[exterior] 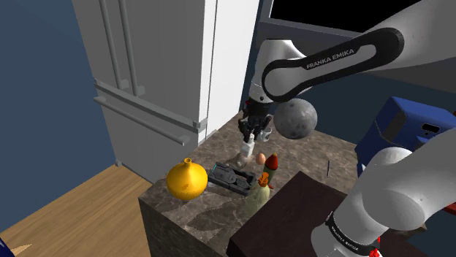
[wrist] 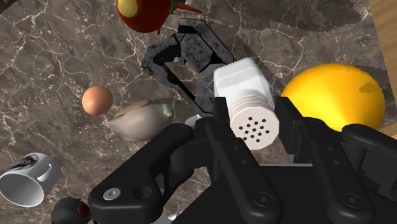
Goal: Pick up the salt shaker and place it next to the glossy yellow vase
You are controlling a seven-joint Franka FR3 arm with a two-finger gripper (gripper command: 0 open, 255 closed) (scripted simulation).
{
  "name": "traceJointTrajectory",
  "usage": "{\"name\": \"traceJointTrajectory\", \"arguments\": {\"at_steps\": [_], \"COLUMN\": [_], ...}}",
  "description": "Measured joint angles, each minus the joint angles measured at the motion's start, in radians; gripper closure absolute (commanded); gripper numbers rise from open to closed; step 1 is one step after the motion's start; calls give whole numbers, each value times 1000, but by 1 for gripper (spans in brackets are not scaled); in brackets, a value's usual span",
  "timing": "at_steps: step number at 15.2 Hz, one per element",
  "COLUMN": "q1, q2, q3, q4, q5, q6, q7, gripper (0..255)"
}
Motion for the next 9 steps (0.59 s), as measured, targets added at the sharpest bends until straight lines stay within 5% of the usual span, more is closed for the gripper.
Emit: {"name": "traceJointTrajectory", "arguments": {"at_steps": [9], "q1": [65], "q2": [123], "q3": [110], "q4": [75], "q5": [33], "q6": [51], "q7": [151], "gripper": [255]}}
